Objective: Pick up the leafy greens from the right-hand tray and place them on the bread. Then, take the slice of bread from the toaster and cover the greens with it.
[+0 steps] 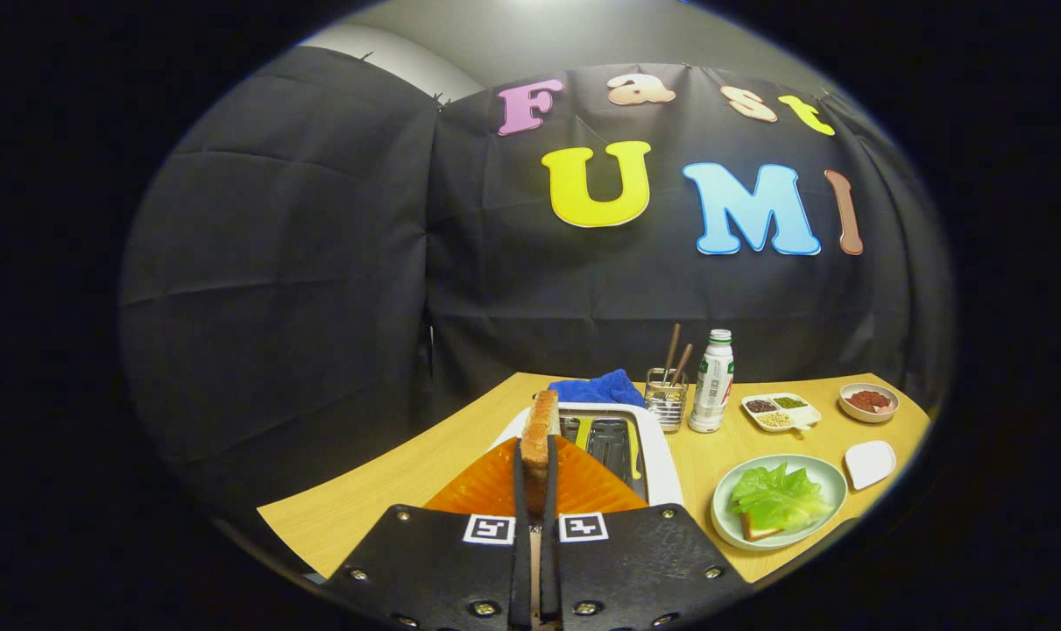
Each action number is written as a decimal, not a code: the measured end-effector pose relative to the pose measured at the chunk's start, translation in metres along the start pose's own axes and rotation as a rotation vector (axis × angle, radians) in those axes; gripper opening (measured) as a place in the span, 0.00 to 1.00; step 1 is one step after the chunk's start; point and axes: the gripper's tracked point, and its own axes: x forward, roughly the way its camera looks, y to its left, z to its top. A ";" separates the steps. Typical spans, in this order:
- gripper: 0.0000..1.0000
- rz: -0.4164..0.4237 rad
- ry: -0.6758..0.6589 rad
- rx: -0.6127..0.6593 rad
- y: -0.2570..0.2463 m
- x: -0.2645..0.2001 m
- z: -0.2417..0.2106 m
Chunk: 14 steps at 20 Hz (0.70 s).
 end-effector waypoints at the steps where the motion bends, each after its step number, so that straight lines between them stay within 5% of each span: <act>1: 0.04 0.006 -0.005 0.008 -0.001 -0.001 0.001; 14: 0.04 0.046 -0.090 0.022 -0.005 -0.017 0.052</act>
